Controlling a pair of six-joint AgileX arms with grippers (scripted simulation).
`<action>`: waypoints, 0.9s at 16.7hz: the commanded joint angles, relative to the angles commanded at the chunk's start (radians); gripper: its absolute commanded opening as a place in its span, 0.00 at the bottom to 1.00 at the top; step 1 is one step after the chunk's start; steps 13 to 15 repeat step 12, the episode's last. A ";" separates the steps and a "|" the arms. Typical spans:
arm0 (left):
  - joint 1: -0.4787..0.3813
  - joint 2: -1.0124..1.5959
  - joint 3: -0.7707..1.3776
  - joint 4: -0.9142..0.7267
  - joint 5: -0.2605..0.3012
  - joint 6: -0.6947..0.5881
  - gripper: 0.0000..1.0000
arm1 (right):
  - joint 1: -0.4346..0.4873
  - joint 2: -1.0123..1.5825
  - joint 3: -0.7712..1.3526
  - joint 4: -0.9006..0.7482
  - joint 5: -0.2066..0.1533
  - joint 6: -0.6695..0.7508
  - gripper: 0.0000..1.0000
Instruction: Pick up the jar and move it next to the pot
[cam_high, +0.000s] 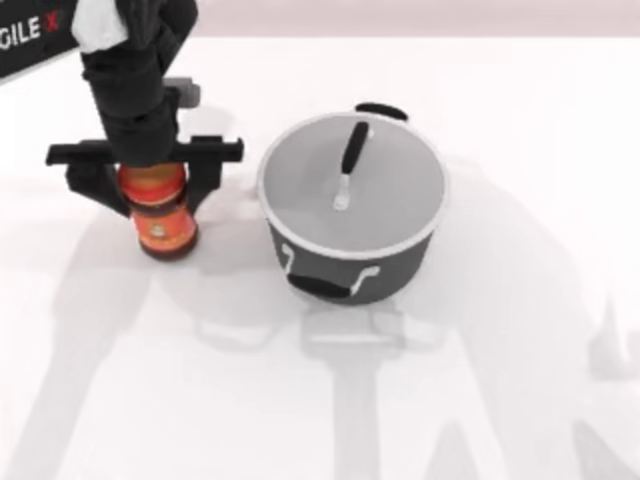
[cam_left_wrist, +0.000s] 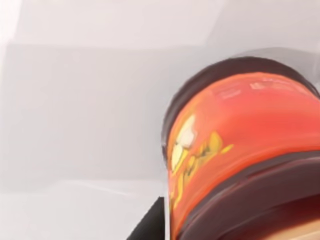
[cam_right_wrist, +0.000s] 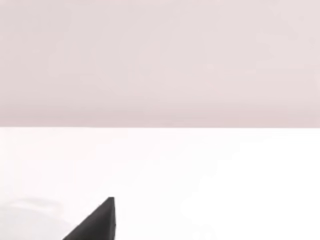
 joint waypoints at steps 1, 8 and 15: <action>0.000 0.000 0.000 0.000 0.000 0.000 0.60 | 0.000 0.000 0.000 0.000 0.000 0.000 1.00; 0.000 0.000 0.000 0.000 0.000 0.000 1.00 | 0.000 0.000 0.000 0.000 0.000 0.000 1.00; 0.000 0.000 0.000 0.000 0.000 0.000 1.00 | 0.000 0.000 0.000 0.000 0.000 0.000 1.00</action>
